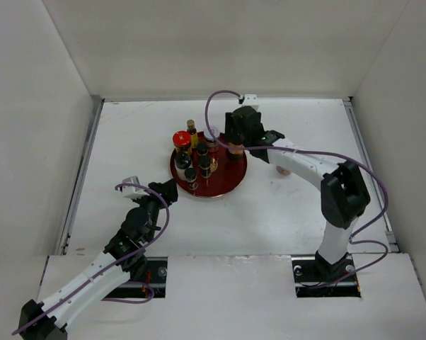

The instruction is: Organize the condiment bottles

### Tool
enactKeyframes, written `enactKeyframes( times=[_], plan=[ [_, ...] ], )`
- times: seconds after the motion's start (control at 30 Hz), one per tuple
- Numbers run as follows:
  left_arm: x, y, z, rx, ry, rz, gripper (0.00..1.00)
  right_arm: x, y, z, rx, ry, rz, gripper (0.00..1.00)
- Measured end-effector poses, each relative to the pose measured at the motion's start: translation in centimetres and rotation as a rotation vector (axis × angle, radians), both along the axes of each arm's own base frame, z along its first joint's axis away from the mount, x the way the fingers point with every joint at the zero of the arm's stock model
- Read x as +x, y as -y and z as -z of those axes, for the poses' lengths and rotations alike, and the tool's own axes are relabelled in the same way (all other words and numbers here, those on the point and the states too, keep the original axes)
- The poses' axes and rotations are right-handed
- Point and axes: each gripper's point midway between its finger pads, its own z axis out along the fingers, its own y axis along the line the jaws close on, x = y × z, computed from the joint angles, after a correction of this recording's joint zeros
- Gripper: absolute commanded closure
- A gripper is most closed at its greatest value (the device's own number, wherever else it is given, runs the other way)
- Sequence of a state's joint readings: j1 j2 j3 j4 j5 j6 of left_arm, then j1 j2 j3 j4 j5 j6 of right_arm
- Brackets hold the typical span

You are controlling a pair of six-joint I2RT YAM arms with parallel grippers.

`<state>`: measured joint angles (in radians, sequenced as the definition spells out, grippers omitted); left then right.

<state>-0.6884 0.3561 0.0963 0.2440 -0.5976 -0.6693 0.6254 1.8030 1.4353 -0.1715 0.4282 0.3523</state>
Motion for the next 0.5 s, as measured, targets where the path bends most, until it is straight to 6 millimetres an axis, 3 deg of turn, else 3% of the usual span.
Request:
enactKeyframes(
  times=[0.13, 0.27, 0.43, 0.5],
  plan=[
    [0.0, 0.0, 0.0, 0.0, 0.0, 0.0, 0.38, 0.4, -2.5, 1.8, -0.002, -0.026, -0.03, 0.55],
    [0.0, 0.0, 0.0, 0.0, 0.0, 0.0, 0.38, 1.3, -3.6, 4.0, -0.01, -0.045, -0.027, 0.48],
    [0.0, 0.0, -0.1, -0.002, 0.003, 0.0, 0.38, 1.7, -3.9, 3.9, -0.002, -0.037, -0.02, 0.18],
    [-0.1, -0.1, -0.2, -0.005, 0.006, 0.0, 0.38, 1.7, -4.2, 3.7, 0.007, -0.03, -0.018, 0.12]
  ],
)
